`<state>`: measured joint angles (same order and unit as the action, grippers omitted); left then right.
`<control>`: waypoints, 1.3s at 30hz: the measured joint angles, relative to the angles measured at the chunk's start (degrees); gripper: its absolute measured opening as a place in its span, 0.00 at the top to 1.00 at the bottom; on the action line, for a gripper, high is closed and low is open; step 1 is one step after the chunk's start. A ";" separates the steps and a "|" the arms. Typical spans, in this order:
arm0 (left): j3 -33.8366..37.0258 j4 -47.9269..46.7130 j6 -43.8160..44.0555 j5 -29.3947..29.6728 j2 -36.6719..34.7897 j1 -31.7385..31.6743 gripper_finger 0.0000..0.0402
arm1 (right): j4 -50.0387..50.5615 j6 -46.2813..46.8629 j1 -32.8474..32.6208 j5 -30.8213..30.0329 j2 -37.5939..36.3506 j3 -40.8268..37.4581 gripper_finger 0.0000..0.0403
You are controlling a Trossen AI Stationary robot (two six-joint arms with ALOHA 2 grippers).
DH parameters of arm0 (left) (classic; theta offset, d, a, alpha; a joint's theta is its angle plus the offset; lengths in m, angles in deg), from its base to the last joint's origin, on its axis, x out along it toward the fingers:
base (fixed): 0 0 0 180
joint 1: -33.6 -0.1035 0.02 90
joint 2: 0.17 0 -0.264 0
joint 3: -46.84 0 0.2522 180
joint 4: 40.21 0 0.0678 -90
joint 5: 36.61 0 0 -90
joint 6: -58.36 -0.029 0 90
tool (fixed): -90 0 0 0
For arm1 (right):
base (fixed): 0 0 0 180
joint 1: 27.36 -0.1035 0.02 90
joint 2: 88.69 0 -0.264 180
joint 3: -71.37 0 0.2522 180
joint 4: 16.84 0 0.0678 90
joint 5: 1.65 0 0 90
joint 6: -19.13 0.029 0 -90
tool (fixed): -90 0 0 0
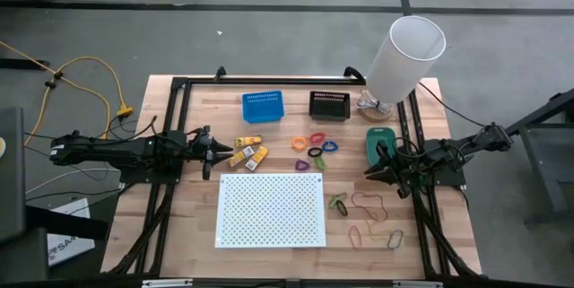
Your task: Pick & Place Office Desk Supplies
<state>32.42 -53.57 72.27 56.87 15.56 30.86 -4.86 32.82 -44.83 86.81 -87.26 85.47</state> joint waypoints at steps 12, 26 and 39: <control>0.00 0.01 0.00 0.01 0.00 0.01 0.76 | -1.22 -0.76 0.01 -3.49 0.01 -0.01 0.86; 0.00 0.02 0.00 0.00 0.00 0.02 0.76 | -2.00 1.26 0.02 -15.09 0.02 -0.02 0.86; 0.00 0.02 -0.02 0.00 0.00 0.00 0.76 | -1.64 -1.49 -0.02 -16.94 6.43 3.34 0.86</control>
<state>32.42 -53.55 72.25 56.87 15.56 30.86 -6.50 31.34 -44.85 69.87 -80.83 88.81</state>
